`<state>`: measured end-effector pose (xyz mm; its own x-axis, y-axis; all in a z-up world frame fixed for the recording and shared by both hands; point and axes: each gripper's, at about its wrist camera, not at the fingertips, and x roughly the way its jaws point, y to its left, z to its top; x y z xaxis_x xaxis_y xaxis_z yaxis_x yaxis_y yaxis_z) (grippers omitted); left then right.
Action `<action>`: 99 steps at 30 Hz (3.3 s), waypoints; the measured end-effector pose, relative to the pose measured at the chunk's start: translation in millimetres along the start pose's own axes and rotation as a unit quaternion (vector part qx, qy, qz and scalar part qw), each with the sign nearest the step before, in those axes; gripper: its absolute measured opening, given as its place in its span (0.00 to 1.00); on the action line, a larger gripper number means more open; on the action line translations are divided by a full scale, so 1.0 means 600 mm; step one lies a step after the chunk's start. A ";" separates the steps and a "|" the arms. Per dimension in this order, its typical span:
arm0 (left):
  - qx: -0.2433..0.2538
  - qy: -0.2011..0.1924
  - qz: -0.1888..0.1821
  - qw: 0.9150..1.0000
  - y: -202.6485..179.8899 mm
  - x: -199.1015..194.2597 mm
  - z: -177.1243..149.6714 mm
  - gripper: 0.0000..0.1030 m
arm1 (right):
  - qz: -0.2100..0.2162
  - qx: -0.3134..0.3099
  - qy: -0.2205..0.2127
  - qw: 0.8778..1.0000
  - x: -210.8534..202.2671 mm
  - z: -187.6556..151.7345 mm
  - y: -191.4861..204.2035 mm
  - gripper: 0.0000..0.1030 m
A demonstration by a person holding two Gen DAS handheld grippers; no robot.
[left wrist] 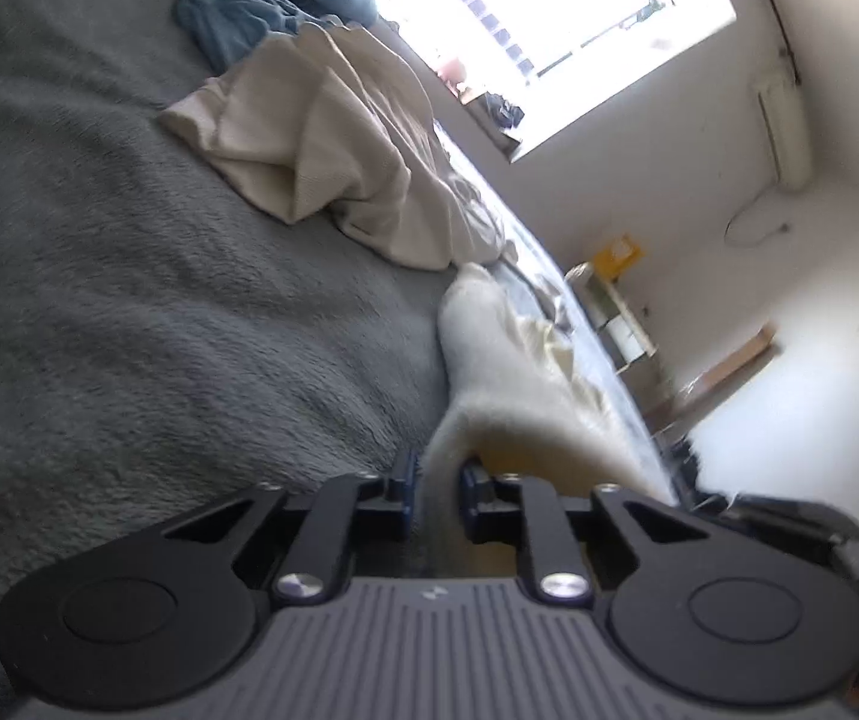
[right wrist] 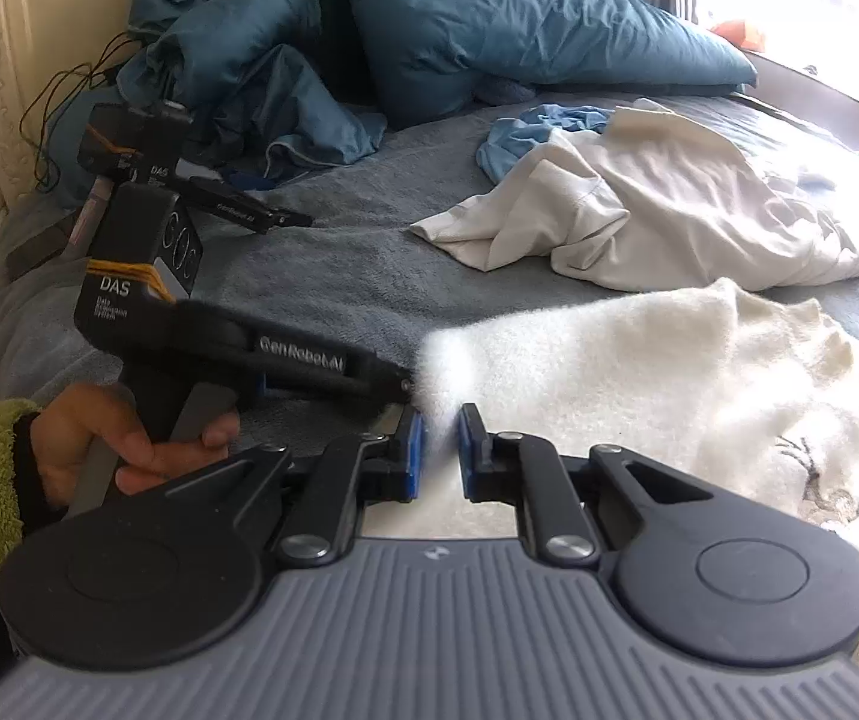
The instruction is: Fold clothes
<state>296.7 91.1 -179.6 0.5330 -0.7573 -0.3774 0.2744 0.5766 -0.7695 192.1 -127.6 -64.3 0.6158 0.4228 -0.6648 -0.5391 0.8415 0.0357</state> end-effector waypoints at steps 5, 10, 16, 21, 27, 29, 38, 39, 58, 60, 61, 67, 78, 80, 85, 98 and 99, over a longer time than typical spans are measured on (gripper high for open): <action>-0.037 -0.005 -0.027 0.999 0.024 -0.007 0.006 0.12 | 0.021 0.003 0.031 0.999 0.055 -0.012 0.012 0.14; -0.039 -0.006 -0.032 0.999 0.026 -0.008 0.008 0.12 | -0.009 0.104 0.016 0.994 0.036 -0.027 -0.065 0.29; -0.039 -0.007 -0.036 0.999 0.028 -0.005 0.010 0.12 | -0.060 0.235 -0.016 0.970 -0.002 -0.044 -0.172 0.37; -0.043 -0.010 -0.044 0.998 0.032 -0.005 0.011 0.12 | -0.028 0.334 -0.010 0.942 0.028 -0.071 -0.238 0.38; -0.042 -0.011 -0.047 0.998 0.033 -0.004 0.008 0.12 | 0.004 0.338 -0.012 0.941 0.034 -0.080 -0.230 0.05; -0.042 -0.011 -0.047 0.998 0.031 -0.005 0.007 0.12 | -0.016 0.324 -0.020 0.946 0.027 -0.072 -0.220 0.04; -0.051 -0.009 -0.063 0.997 0.033 -0.017 0.001 0.13 | -0.058 0.312 -0.020 0.948 0.025 -0.084 -0.231 0.04; -0.055 -0.012 -0.069 0.996 0.034 -0.022 0.001 0.13 | -0.061 0.311 -0.019 0.948 0.028 -0.085 -0.231 0.04; -0.075 -0.064 -0.087 0.991 0.041 -0.033 0.016 0.34 | -0.050 0.141 -0.049 0.988 -0.026 -0.016 -0.087 0.12; -0.067 -0.062 -0.087 0.992 0.038 -0.031 0.015 0.37 | -0.032 0.114 -0.028 0.993 0.005 -0.009 -0.059 0.11; -0.063 -0.061 -0.088 0.992 0.037 -0.030 0.014 0.37 | -0.041 0.099 -0.005 0.994 0.027 -0.013 -0.055 0.10; -0.042 -0.049 -0.069 0.996 0.026 -0.023 0.009 0.39 | -0.063 0.056 0.027 0.996 0.065 -0.009 -0.035 0.08; -0.004 -0.039 -0.036 0.999 0.004 -0.030 -0.001 0.38 | -0.059 0.035 0.031 0.997 0.080 -0.005 0.001 0.09; 0.002 -0.037 -0.029 0.999 0.003 -0.033 -0.003 0.37 | -0.046 0.008 0.016 0.999 0.052 -0.012 0.026 0.09; 0.012 -0.035 -0.020 0.999 -0.001 -0.043 -0.009 0.37 | -0.034 -0.008 0.027 0.999 0.035 -0.075 0.076 0.09; 0.003 -0.040 -0.029 0.999 0.005 -0.046 -0.009 0.36 | -0.010 -0.006 0.015 1.000 -0.142 -0.235 0.212 0.09; 0.002 -0.041 -0.030 0.999 0.005 -0.047 -0.008 0.36 | -0.005 0.005 0.010 1.000 -0.152 -0.246 0.218 0.10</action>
<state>278.7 112.5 -173.8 0.5796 -0.7629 -0.2865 0.3104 0.5318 -0.7879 -19.3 -105.4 -109.1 0.6087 0.4080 -0.6805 -0.5281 0.8484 0.0364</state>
